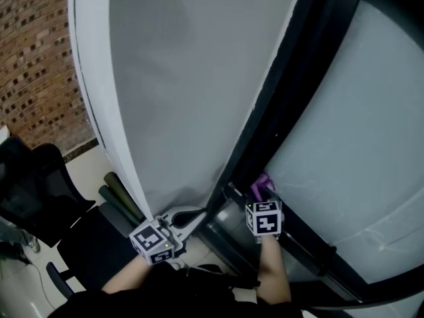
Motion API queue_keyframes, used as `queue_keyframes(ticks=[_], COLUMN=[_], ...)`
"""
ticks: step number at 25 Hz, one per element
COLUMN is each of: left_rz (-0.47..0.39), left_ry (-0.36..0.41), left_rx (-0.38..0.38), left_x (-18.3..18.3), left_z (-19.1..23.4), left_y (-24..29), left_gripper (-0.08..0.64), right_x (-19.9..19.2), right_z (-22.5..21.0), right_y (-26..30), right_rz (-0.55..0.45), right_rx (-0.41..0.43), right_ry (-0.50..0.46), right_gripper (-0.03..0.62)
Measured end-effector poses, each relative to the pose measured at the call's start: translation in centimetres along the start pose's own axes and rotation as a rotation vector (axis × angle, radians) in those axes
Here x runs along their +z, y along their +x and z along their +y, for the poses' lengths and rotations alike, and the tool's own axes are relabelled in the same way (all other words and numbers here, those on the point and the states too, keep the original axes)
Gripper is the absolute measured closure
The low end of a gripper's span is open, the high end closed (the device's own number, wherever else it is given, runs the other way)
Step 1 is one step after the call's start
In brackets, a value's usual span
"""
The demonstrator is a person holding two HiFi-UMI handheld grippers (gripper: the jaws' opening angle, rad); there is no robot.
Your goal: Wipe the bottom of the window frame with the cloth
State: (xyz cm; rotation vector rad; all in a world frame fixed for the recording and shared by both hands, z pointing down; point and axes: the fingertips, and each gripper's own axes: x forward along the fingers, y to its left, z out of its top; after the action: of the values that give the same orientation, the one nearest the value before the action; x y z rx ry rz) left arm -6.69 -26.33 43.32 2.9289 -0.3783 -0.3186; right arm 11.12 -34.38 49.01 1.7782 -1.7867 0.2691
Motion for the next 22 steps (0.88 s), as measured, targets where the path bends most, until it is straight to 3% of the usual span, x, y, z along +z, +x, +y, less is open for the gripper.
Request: queue_keyframes(ticks=[9, 22], left_rz=[0.018, 0.061], left_ry=[-0.018, -0.021], left_rx=[-0.021, -0.067], left_x=[0.0, -0.7], left_z=[-0.4, -1.4], left_y=[-0.6, -0.2], left_gripper=[0.568, 0.568], right_x=[-0.4, -2.6], right_z=[0.4, -1.8], right_y=[-0.7, -3.1], right_rz=[-0.047, -0.067], right_rx=[-0.081, -0.119], right_ry=[0.013, 0.1], right_gripper=[0.523, 0.523])
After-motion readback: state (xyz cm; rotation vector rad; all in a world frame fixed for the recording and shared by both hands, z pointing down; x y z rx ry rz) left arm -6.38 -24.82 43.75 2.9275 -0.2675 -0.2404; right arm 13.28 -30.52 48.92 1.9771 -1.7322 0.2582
